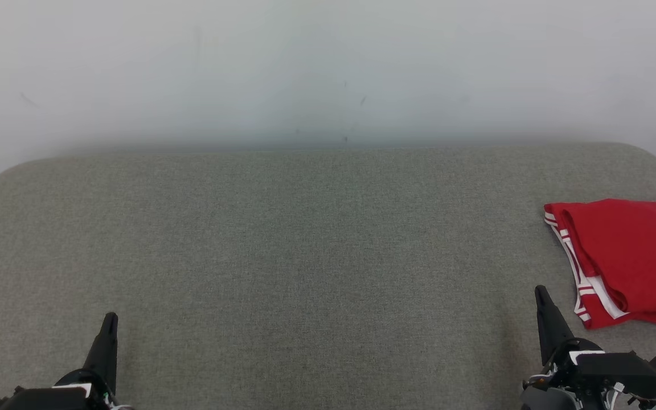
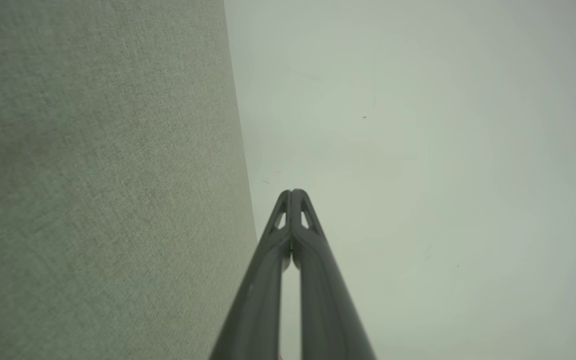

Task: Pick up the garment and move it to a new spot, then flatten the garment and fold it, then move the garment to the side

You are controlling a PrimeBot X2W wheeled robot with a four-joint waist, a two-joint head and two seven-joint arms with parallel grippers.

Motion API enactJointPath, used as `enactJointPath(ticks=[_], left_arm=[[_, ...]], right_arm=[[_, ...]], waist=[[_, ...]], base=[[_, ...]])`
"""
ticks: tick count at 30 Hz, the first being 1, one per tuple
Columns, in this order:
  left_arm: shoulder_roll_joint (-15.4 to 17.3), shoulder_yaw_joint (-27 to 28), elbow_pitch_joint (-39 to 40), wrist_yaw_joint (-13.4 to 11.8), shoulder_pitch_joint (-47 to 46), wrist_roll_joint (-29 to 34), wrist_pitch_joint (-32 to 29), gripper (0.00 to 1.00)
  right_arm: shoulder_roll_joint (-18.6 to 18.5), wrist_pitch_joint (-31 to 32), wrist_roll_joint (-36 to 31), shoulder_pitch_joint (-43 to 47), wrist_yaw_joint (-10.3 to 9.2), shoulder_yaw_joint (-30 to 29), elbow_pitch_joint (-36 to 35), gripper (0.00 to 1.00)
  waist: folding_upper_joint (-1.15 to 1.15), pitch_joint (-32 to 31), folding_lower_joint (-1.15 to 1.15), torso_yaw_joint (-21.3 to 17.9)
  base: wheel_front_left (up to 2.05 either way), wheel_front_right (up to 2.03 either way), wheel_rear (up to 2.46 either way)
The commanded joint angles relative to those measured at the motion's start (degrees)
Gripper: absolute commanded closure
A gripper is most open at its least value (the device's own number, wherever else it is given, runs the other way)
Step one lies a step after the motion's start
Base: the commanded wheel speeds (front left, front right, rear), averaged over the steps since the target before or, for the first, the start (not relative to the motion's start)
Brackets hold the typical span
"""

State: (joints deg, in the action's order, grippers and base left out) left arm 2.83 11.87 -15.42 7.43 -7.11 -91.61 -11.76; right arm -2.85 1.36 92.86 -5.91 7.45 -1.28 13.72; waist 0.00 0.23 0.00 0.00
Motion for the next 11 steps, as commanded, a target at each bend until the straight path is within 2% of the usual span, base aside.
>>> enactJointPath(ticks=[1,11], left_arm=[[0.1,0.2,0.0,0.1,-0.6,0.0,-0.2,1.0],[0.1,0.2,0.0,0.1,-0.6,0.1,-0.2,1.0]], right_arm=[[0.0,0.1,0.2,-0.4,0.06,-0.1,-0.1,1.0],[0.0,0.1,0.2,-0.4,0.06,-0.1,-0.1,1.0]], waist=[[0.0,0.0,0.0,0.0],[0.0,0.0,0.0,0.0]], base=[[0.0,0.0,0.0],[0.0,0.0,0.0]])
